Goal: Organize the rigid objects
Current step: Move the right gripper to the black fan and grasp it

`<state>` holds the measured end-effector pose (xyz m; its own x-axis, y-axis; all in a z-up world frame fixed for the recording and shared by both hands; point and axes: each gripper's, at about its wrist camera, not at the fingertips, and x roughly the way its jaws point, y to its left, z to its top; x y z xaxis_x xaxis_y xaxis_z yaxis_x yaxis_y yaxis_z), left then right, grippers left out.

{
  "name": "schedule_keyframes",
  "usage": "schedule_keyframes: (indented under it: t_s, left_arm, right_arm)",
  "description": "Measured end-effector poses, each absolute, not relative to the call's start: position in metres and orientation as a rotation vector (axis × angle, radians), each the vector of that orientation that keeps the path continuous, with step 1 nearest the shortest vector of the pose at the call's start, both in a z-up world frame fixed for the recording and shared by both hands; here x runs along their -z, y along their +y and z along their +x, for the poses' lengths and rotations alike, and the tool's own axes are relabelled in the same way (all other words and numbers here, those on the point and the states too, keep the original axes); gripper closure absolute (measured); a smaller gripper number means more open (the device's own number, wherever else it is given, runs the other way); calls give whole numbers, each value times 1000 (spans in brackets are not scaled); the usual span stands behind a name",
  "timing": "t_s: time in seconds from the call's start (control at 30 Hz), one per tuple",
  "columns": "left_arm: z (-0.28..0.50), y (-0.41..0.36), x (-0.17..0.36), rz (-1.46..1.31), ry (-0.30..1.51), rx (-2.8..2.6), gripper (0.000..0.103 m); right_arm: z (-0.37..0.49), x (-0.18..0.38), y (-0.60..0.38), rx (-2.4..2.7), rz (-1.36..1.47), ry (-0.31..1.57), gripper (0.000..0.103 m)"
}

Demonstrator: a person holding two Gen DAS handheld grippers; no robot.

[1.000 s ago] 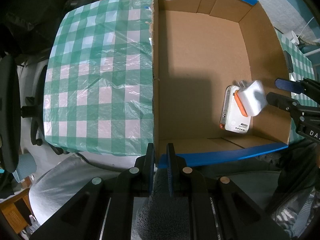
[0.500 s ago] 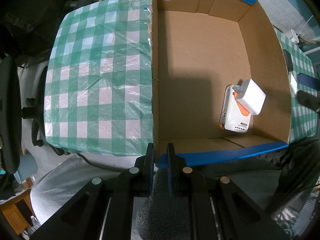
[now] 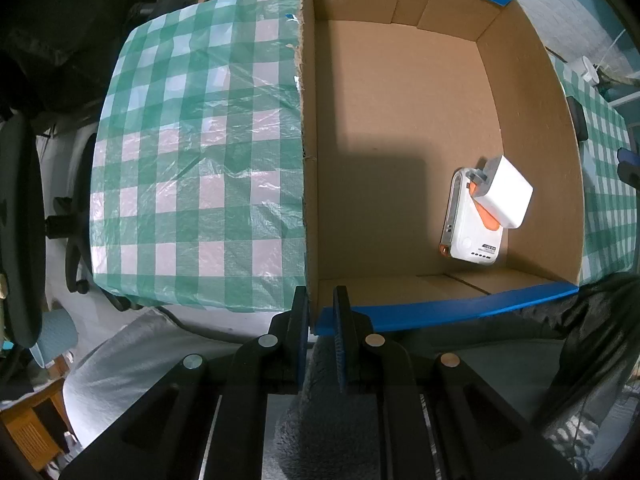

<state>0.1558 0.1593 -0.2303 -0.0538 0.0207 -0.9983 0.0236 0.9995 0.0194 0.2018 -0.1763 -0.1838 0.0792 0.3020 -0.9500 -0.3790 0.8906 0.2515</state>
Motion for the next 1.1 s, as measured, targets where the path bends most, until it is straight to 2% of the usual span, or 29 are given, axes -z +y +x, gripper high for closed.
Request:
schedule_keyframes:
  t_s: [0.53,1.1]
  left_arm:
    - [154,159,230,40,1626,1,92]
    - [152,160,230,41,1627,4,92]
  right_arm:
    - [199,261,-227,-369,-32,1550,35]
    - [202,305,-230,-315,-34,1607,35]
